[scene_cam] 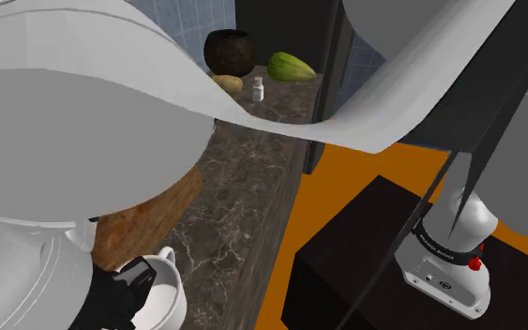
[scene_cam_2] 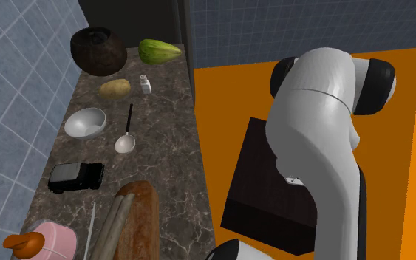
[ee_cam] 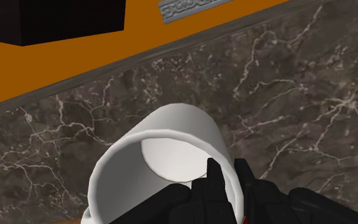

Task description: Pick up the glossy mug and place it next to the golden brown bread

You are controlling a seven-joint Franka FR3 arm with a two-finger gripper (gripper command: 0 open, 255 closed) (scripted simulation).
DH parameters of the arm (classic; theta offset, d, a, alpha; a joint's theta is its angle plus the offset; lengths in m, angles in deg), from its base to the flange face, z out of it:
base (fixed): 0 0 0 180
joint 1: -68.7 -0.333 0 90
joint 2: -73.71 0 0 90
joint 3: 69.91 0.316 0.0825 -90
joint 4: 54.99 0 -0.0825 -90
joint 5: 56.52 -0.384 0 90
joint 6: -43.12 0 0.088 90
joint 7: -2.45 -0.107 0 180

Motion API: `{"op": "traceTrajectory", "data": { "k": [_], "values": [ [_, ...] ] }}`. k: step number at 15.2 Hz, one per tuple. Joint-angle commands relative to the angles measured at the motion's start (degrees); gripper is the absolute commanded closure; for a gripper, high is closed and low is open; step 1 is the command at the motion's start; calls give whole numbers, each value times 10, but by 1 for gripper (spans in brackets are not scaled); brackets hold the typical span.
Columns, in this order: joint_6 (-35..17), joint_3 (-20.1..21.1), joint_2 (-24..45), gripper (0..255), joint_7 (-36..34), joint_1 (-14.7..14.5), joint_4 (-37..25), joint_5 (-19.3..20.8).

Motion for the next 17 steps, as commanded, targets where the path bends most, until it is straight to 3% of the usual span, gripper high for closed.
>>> {"op": "traceTrajectory", "data": {
  "k": [1,7,14,15,17],
  "values": [
    [-15,-1,1,255,-4,2,15,3],
    [-51,-7,13,255,-17,2,43,15],
    [-51,-7,13,255,-17,2,43,15],
    [-51,-7,13,0,-17,2,43,15],
    [-51,-7,13,0,-17,2,43,15]
  ]
}}
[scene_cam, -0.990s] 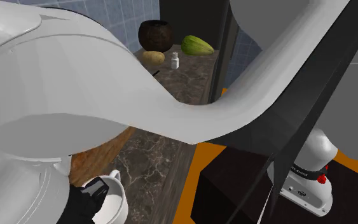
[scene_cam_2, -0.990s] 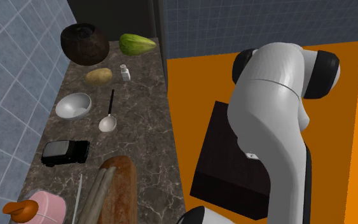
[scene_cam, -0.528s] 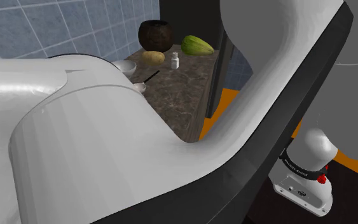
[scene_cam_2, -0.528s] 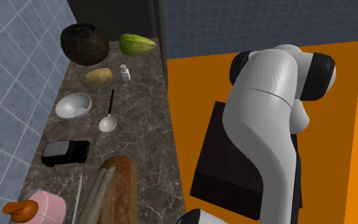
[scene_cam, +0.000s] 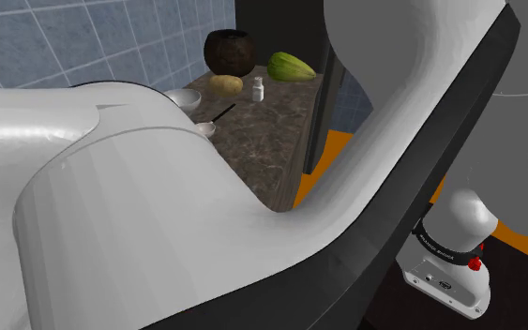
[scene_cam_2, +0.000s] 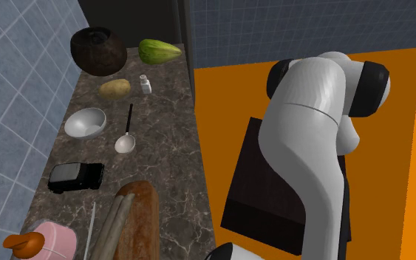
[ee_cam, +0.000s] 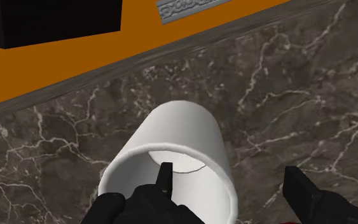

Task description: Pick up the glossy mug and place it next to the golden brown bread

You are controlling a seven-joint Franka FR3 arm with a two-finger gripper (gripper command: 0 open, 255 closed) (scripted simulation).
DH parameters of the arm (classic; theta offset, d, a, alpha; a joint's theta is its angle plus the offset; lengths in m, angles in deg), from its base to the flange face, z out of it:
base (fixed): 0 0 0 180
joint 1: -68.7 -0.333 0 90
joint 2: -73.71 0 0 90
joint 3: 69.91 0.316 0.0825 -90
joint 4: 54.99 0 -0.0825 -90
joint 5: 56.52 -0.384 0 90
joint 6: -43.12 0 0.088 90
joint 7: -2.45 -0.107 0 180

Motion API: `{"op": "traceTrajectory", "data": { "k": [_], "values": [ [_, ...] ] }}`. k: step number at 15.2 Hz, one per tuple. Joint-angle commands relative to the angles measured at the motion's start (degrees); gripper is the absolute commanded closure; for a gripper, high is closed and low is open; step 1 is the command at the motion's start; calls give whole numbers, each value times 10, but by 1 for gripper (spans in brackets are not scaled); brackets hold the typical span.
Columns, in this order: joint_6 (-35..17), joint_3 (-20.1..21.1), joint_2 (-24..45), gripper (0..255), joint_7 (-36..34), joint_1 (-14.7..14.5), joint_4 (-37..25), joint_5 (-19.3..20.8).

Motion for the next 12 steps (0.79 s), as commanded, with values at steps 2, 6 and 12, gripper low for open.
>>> {"op": "traceTrajectory", "data": {
  "k": [2,6,12],
  "values": [
    [0,0,0,0,0,0,0,0],
    [48,9,-15,0,10,-5,-37,-15],
    [61,11,-17,0,13,-7,-49,-17]
  ]
}}
